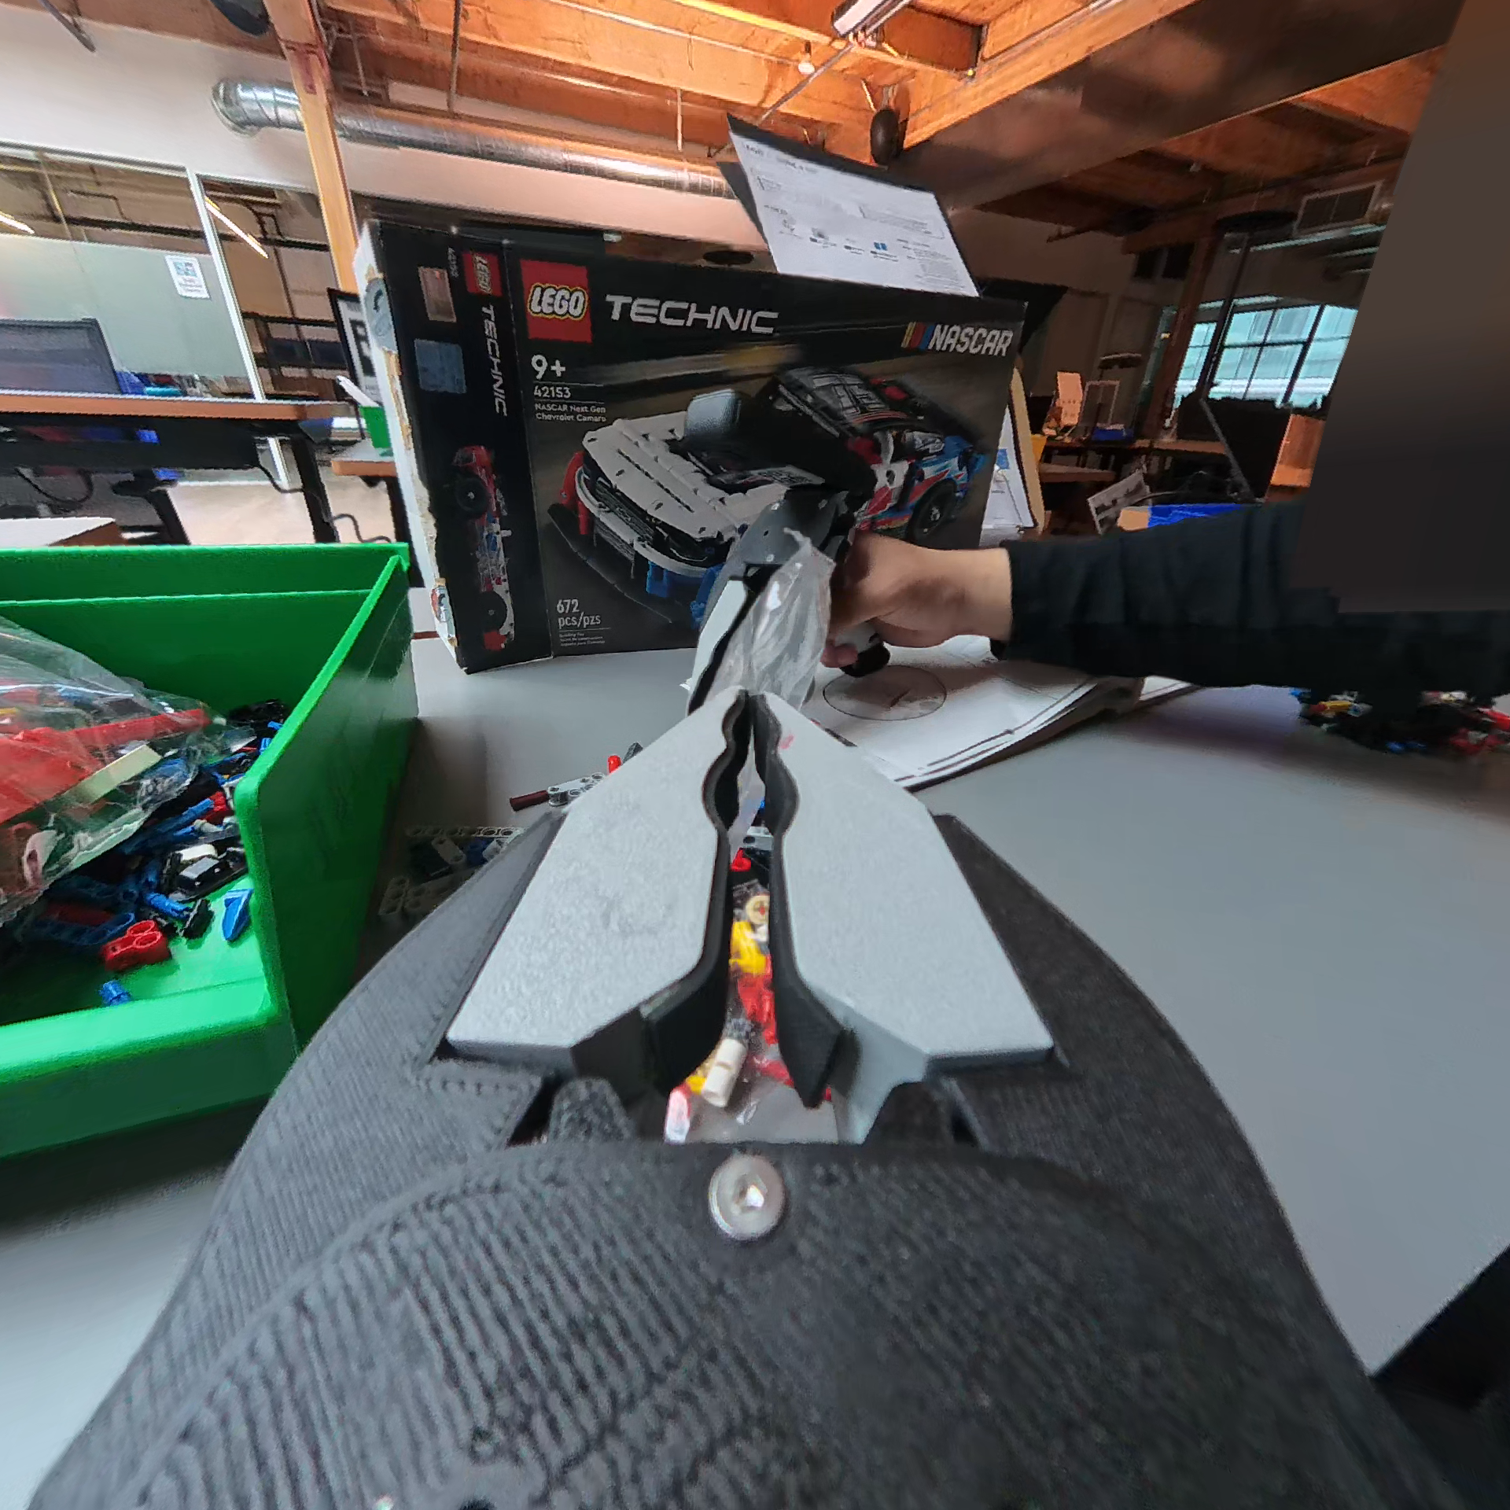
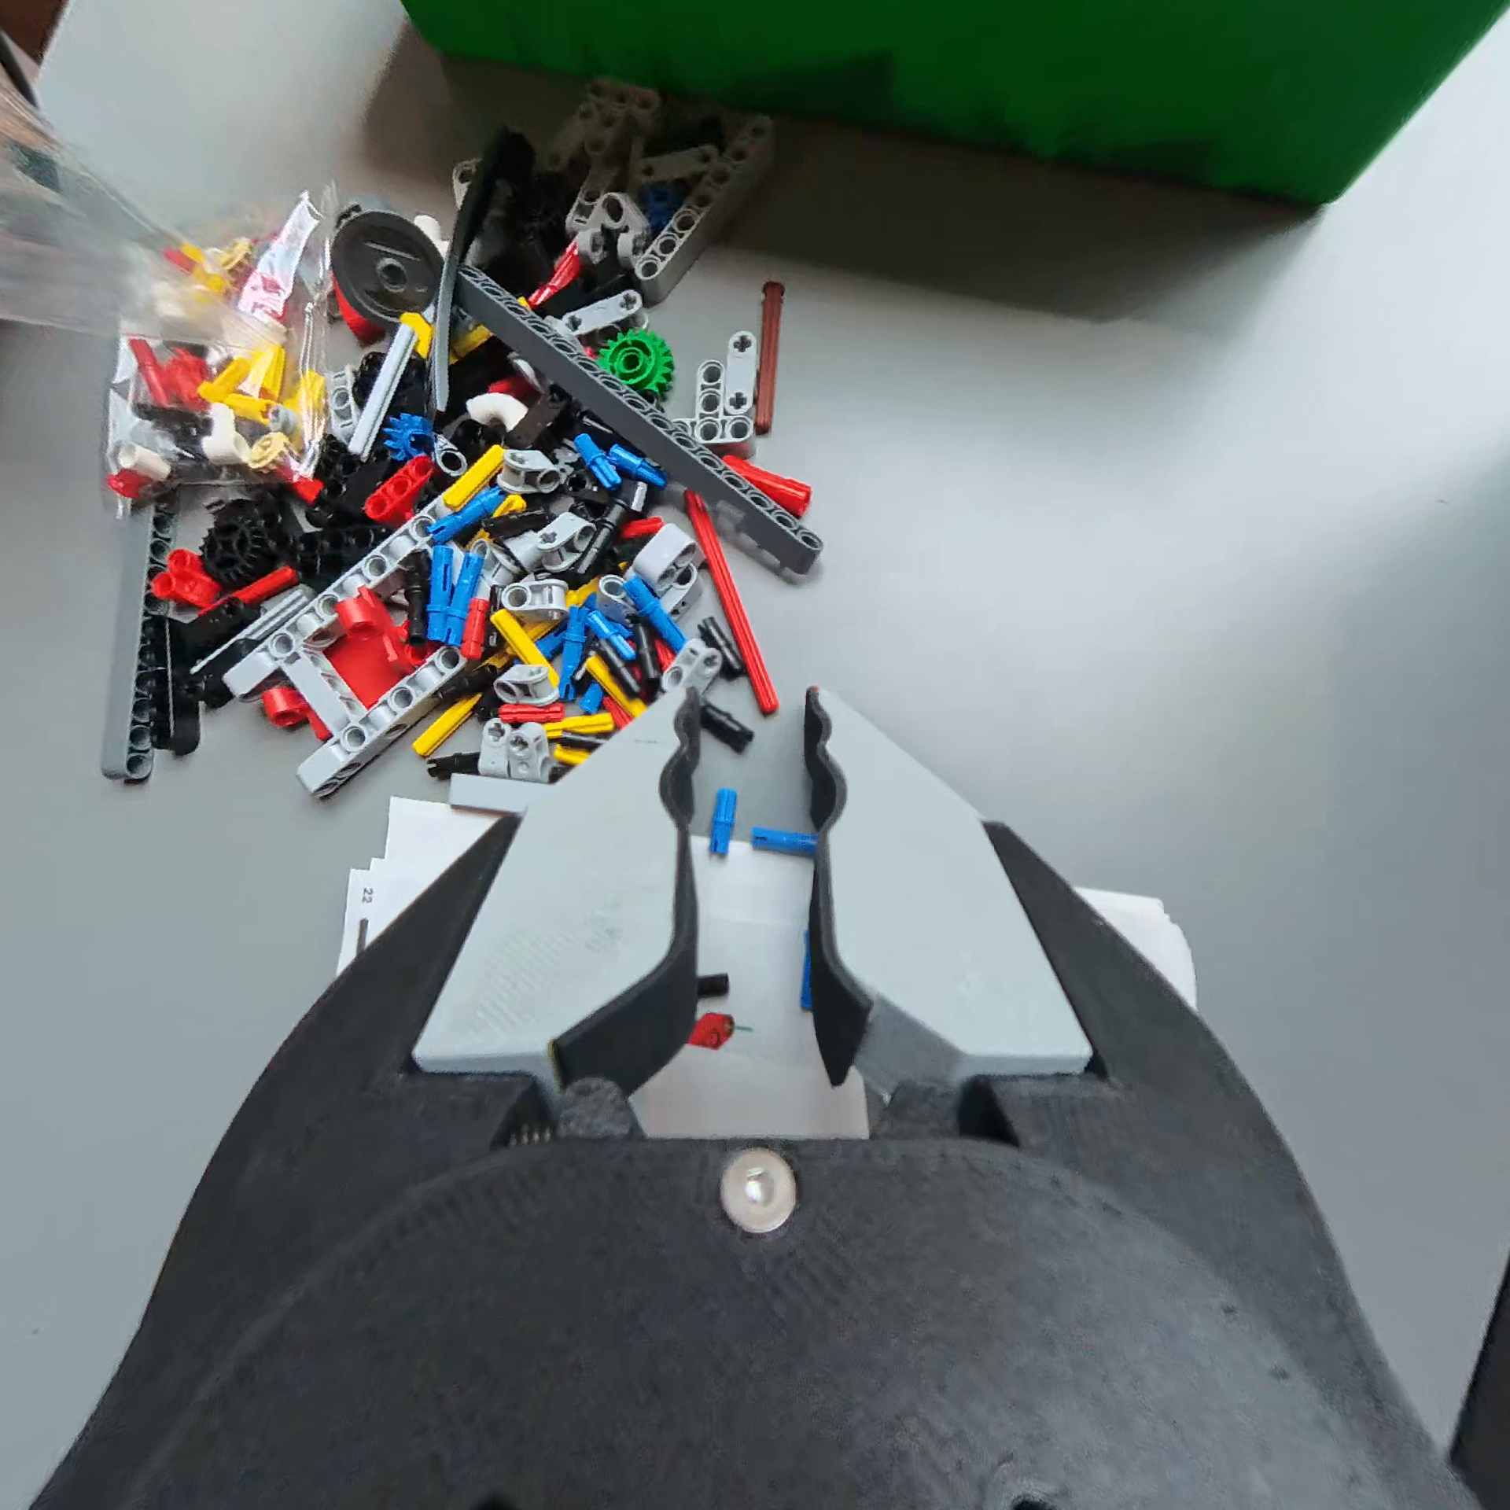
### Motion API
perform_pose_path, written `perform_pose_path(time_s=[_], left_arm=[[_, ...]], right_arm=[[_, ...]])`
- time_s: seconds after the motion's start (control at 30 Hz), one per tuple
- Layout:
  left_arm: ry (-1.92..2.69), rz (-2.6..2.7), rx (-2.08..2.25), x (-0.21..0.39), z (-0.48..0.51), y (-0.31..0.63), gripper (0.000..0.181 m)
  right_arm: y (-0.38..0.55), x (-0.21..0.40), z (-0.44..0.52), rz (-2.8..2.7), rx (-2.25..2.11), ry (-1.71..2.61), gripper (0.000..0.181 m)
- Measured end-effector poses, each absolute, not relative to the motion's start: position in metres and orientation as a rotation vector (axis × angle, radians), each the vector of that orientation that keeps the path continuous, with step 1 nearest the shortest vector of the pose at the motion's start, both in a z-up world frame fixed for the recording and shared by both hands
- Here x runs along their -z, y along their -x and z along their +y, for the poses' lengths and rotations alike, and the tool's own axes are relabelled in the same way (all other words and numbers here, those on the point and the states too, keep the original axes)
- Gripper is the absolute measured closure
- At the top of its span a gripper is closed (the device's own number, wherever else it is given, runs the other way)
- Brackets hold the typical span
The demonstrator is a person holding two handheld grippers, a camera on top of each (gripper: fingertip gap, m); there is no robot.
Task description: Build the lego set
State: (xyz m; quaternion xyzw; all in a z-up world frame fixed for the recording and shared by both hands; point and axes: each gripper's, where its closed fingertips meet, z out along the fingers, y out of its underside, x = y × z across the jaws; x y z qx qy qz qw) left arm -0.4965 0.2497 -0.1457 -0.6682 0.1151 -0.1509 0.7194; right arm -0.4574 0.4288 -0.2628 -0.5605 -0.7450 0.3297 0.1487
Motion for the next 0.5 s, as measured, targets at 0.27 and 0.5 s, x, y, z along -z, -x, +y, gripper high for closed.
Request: perform_pose_path(time_s=[0.27, 0.5], left_arm=[[1.377, 0.242, 0.326, 0.135, 0.247, 0.501, 0.181], [1.318, 0.307, 0.219, 0.132, 0.243, 0.492, 0.181]], right_arm=[[0.425, 0.237, 0.439, -2.076, -0.985, 1.633, 0.157], [0.375, 0.258, 0.446, -2.137, -0.8, 1.666, 0.172]])
